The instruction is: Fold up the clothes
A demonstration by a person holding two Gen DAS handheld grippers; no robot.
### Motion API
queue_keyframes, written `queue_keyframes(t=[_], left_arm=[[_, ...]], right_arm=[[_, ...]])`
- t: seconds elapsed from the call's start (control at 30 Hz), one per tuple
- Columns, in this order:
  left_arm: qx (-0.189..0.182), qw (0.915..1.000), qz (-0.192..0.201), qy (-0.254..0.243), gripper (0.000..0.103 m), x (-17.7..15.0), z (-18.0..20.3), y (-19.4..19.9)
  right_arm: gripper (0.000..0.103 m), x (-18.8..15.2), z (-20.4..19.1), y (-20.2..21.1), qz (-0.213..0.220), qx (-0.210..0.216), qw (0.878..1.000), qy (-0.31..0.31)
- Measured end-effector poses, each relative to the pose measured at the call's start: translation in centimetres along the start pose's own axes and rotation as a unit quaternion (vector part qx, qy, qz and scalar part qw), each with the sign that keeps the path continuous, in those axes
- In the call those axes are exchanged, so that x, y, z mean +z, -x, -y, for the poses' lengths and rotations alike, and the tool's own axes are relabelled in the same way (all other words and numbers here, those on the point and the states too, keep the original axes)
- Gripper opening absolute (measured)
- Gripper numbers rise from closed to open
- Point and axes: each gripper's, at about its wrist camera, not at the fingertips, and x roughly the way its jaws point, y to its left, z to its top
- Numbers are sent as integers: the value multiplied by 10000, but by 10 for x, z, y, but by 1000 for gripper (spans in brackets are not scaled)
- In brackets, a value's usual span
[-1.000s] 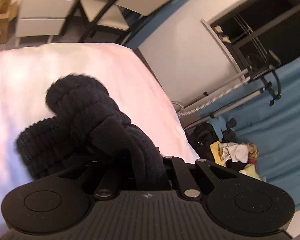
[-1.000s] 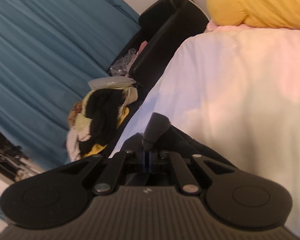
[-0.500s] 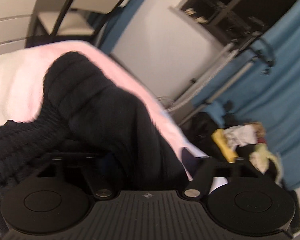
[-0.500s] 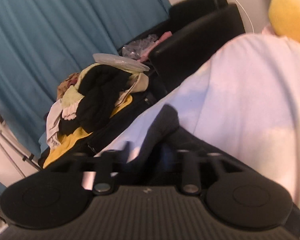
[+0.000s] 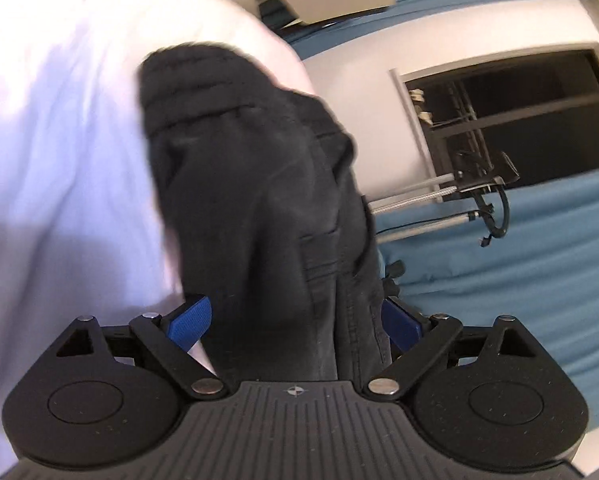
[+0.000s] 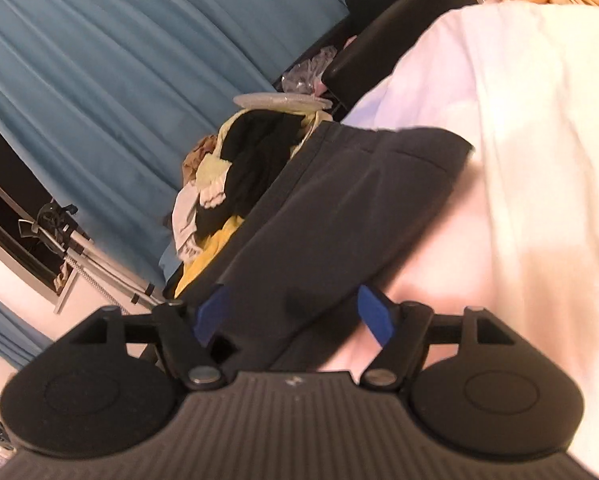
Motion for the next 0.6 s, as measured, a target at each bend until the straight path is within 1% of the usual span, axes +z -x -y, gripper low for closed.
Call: queue_keyframes(t=[0.03, 0.1, 0.13, 0.17, 0.2, 0.23, 0.3, 0.37, 0.47, 0.5, 0.53, 0.57, 0.6], left_arm=[[78, 9999, 81, -27, 94, 0, -1, 3], [107, 9998, 157, -39, 94, 1, -6, 3], [118, 9999, 100, -35, 94, 2, -10, -2], [215, 9998, 18, -45, 94, 3, -14, -7], [243, 9997, 17, -77, 94, 5, -17, -12], [266, 9996, 20, -113, 94, 6, -19, -17], [181, 9993, 126, -302, 94, 8, -15, -24], [150, 9978, 172, -625, 94, 6, -10, -33], [198, 9910, 275, -1298, 93, 0, -2, -47], [253, 9885, 355, -1445, 91, -1, 1, -51], [308, 9860, 433, -1578, 81, -2, 3, -55], [359, 9865, 498, -1518, 70, -3, 2, -56], [409, 9869, 564, -1458, 63, -3, 2, -58]], right_arm=[[83, -1, 5, 2, -52, -8, 9999, -158], [83, -4, 17, 3, -180, -43, 9984, -543], [83, -5, 24, -2, -279, -54, 9964, -798], [83, -8, 31, -8, -381, -33, 9941, -1019], [83, -9, 36, -13, -428, 19, 9926, -1134], [83, -9, 37, -18, -425, 100, 9924, -1151], [83, -8, 39, -27, -388, 263, 9924, -1139], [83, -2, 36, -40, -267, 425, 9935, -1024], [82, 8, 37, -60, -67, 606, 9942, -882], [80, 10, 38, -66, -32, 584, 9949, -827], [74, 12, 39, -72, 29, 557, 9953, -789], [66, 12, 39, -76, 120, 530, 9957, -755], [57, 11, 39, -79, 209, 505, 9960, -711]])
